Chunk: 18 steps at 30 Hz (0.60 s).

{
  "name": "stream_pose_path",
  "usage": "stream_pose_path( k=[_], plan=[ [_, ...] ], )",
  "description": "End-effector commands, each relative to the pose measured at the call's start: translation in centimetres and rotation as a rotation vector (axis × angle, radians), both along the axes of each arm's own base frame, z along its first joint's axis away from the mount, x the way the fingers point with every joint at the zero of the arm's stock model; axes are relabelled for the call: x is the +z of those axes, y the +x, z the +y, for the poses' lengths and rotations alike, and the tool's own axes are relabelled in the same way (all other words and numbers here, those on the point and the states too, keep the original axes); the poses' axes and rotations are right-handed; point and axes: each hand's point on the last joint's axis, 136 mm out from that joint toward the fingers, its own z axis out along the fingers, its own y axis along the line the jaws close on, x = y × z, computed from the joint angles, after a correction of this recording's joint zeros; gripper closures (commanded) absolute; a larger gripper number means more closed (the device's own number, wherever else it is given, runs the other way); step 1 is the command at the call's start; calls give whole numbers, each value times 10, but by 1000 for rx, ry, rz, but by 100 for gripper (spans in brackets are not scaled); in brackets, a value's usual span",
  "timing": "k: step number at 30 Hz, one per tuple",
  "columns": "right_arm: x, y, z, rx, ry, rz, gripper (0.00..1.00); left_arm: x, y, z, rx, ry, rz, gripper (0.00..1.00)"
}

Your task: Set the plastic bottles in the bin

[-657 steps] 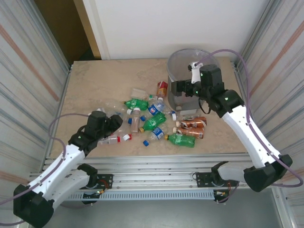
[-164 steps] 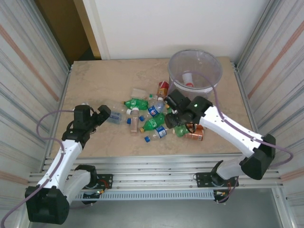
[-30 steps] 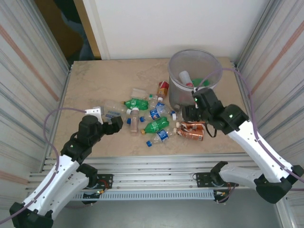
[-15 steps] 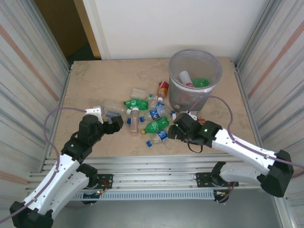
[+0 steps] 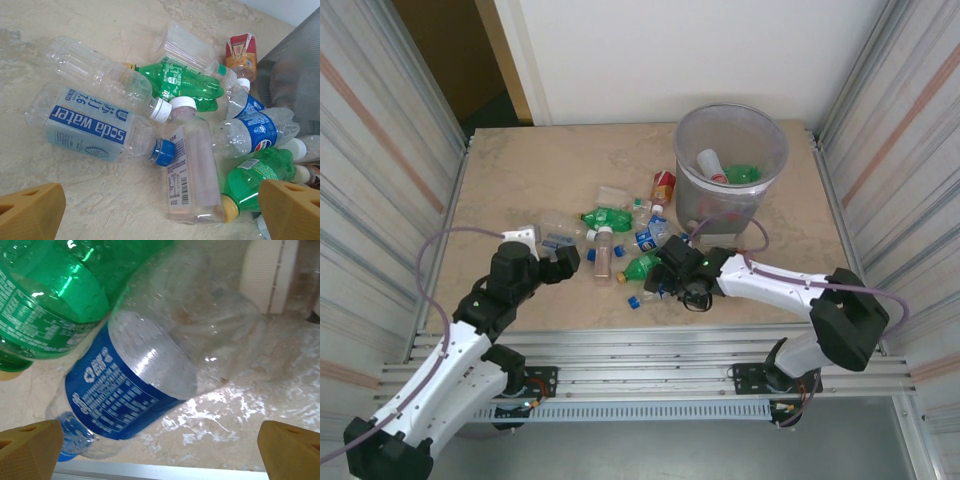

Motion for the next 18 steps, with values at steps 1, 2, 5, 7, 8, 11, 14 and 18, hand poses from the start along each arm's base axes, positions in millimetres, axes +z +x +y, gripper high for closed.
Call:
stream_pose_path(
  k=[1, 2, 5, 7, 8, 11, 14, 18],
  plan=[
    [5, 6, 11, -21, 30, 12, 2, -3, 1, 1, 9, -10, 6, 1],
    [3, 7, 13, -21, 27, 15, 2, -3, 1, 1, 9, -9, 6, 1],
    [0, 9, 15, -21, 19, 23, 2, -4, 1, 2, 10, -10, 4, 1],
    [-3, 10, 16, -23, 12, 31, 2, -5, 1, 2, 10, -9, 6, 1],
    [-4, 10, 16, -22, 9, 34, 2, -6, 1, 2, 10, -9, 7, 1],
    [-6, 11, 15, -27, 2, 33, 2, -10, 0, 2, 13, -9, 14, 1],
    [-8, 13, 13, -33, -3, 34, 2, -13, 1, 2, 16, -13, 17, 1],
    [-17, 14, 15, -11, -8, 33, 1, -12, 2, 0, 10, -21, 16, 1]
  ],
)
